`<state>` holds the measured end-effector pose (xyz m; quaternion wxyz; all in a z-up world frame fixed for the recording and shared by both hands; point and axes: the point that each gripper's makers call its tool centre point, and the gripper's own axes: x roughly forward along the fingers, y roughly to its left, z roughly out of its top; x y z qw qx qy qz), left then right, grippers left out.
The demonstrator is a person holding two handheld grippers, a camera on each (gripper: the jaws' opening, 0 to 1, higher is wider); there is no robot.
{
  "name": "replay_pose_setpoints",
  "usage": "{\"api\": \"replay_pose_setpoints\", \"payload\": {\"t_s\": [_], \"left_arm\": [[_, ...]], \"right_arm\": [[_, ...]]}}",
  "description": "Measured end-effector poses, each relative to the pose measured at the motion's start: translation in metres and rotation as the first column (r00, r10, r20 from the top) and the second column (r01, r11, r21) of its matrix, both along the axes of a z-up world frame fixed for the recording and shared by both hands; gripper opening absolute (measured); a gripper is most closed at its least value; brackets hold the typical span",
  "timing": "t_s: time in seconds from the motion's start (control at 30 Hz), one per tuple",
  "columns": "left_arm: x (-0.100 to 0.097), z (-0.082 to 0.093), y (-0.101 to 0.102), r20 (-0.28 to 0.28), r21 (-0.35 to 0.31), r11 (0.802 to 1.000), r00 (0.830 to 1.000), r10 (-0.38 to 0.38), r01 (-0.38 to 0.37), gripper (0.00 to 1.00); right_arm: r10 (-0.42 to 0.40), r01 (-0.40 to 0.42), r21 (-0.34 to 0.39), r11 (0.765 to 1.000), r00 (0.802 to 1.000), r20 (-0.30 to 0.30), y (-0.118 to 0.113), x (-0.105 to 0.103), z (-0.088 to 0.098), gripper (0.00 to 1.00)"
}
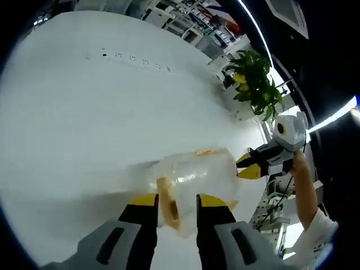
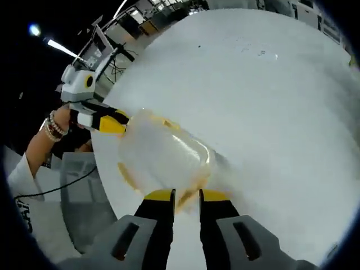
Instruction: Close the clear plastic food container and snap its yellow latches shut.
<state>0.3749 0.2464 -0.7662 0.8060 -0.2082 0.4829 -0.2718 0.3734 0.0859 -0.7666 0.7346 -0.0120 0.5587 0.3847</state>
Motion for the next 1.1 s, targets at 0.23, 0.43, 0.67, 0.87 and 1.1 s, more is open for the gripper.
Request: {"api": "replay_pose_setpoints", "payload": {"t_s": [0.23,0.43,0.67,0.87,1.1], "left_arm": [[0.028,0.045,-0.017,0.283,-0.075,0.997,0.958,0.052,-0.032,0.20],[0.000,0.024,-0.046,0.135,-0.078,0.997,0.991,0.023,-0.013,0.13],[-0.008,0.007,-0.054,0.164,-0.019,0.998,0.985,-0.059,0.062,0.00],[-0.001,0.008,-0.054,0.224,0.016,0.999,0.973,-0.052,0.050,0.00],[-0.010,0.000,-0.066,0.224,0.046,0.991,0.965,-0.135,0.128,0.00]], "right_arm": [[-0.069,0.060,0.112,0.992,0.994,0.085,0.020,0.018,0.027,0.06],[-0.025,0.011,0.134,0.991,0.994,0.103,0.047,0.017,0.022,0.00],[0.005,-0.018,0.155,0.988,0.996,0.087,0.071,0.015,0.006,0.00],[0.010,-0.027,0.165,0.986,0.995,0.099,0.078,0.022,0.006,0.00],[0.022,-0.038,0.136,0.990,0.994,0.111,0.079,0.029,0.004,0.00]]}}
